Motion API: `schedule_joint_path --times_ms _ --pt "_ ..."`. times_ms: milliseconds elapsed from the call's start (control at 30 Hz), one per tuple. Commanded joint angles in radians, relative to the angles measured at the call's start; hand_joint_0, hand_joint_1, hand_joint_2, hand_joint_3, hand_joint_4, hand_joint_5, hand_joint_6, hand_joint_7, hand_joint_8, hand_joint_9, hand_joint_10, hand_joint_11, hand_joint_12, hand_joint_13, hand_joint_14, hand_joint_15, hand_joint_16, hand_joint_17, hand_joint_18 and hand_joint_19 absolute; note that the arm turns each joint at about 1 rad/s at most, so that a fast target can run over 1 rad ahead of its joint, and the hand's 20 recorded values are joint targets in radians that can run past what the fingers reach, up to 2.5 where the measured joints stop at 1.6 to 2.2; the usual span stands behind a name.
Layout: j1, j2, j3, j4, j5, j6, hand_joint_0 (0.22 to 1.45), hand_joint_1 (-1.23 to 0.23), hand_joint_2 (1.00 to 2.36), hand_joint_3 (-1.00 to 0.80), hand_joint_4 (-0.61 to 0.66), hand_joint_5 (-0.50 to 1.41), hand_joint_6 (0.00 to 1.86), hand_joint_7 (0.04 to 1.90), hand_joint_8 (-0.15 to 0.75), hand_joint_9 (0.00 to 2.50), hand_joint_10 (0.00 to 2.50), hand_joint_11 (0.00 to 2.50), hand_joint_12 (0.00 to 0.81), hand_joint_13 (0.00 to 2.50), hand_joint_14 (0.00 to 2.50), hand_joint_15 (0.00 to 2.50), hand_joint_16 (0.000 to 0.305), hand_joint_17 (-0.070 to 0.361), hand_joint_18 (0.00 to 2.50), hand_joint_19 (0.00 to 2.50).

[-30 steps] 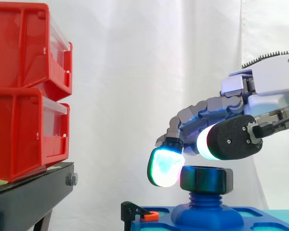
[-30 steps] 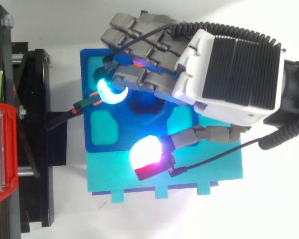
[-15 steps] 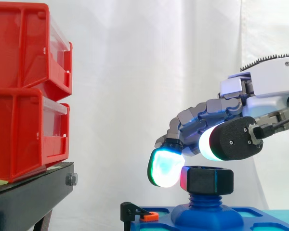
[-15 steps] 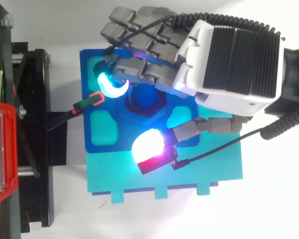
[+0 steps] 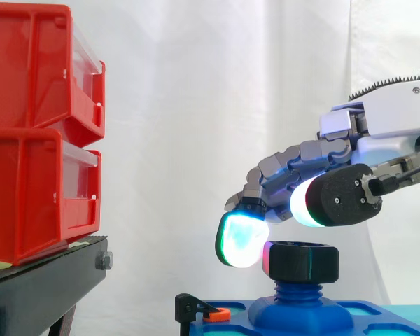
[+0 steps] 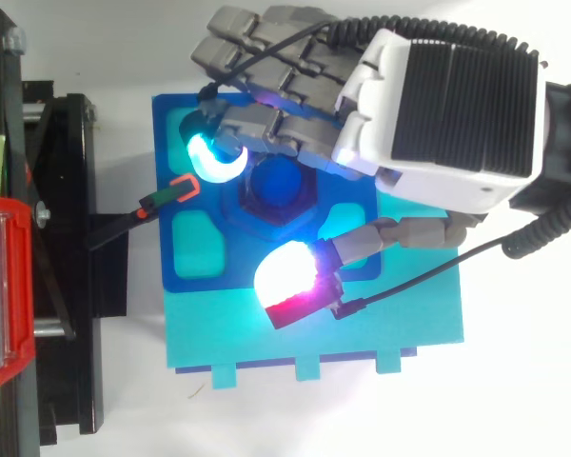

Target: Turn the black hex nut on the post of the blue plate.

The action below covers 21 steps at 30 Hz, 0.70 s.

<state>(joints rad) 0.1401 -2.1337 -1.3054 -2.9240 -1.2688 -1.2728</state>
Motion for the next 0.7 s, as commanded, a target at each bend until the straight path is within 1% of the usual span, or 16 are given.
schedule_joint_path --times_ms 0,233,300,367,667 --pt "-0.002 0.005 0.000 0.000 -0.003 0.000 0.39 -0.34 1.00 -0.50 0.28 -0.20 0.50 0.98 0.258 0.20 0.00 0.02 0.392 0.20 0.00 0.04 0.058 0.131 0.17 0.17" --pt "-0.004 0.014 0.000 -0.001 -0.003 -0.006 0.39 -0.34 1.00 -0.50 0.28 -0.20 0.50 0.98 0.258 0.20 0.00 0.02 0.392 0.20 0.00 0.04 0.058 0.130 0.18 0.18" --pt "-0.002 0.014 0.000 -0.001 -0.003 -0.010 0.39 -0.34 1.00 -0.50 0.29 -0.20 0.50 0.99 0.258 0.20 0.00 0.03 0.392 0.20 0.00 0.04 0.058 0.131 0.18 0.17" --pt "0.001 0.023 0.000 -0.001 -0.003 -0.010 0.39 -0.34 1.00 -0.50 0.29 -0.20 0.50 0.99 0.258 0.21 0.00 0.02 0.392 0.20 0.00 0.04 0.058 0.130 0.18 0.18" --pt "0.001 0.023 0.000 -0.004 -0.003 -0.019 0.39 -0.34 1.00 -0.50 0.29 -0.20 0.50 0.98 0.258 0.20 0.00 0.03 0.392 0.20 0.00 0.04 0.058 0.130 0.18 0.18"
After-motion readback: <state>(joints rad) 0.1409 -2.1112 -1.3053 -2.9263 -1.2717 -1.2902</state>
